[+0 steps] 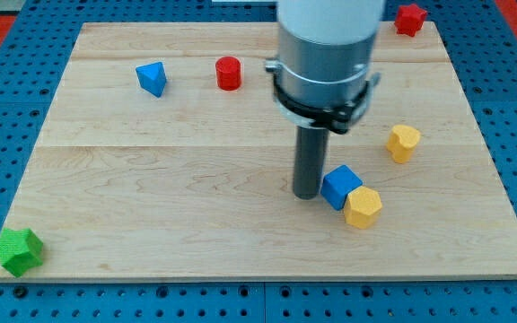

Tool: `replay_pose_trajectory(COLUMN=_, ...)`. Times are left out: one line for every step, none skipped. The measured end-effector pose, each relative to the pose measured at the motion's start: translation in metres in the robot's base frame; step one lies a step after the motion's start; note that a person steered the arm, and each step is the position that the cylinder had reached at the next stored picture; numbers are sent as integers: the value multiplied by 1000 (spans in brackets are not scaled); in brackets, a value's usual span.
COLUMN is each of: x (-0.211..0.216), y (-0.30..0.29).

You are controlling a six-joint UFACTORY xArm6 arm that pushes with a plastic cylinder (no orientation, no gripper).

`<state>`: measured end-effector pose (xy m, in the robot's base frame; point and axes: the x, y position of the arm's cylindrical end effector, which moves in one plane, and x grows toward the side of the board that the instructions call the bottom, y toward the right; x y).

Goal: Separate the blue cube and yellow hexagon

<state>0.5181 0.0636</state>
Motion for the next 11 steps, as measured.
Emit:
replay_pose_trajectory(x=10, y=23)
replay_pose_trajectory(x=3, y=10)
replay_pose_trajectory(x=-17, y=-26)
replay_pose_trajectory(x=-21, y=-29)
replay_pose_trajectory(x=-21, y=2)
replay_pose_trajectory(x=-21, y=19)
replay_pose_trajectory(x=-21, y=43)
replay_pose_trajectory(x=-14, y=67)
replay_pose_trajectory(x=7, y=88)
replay_pose_trajectory(x=22, y=111)
replay_pose_trajectory(x=6, y=112)
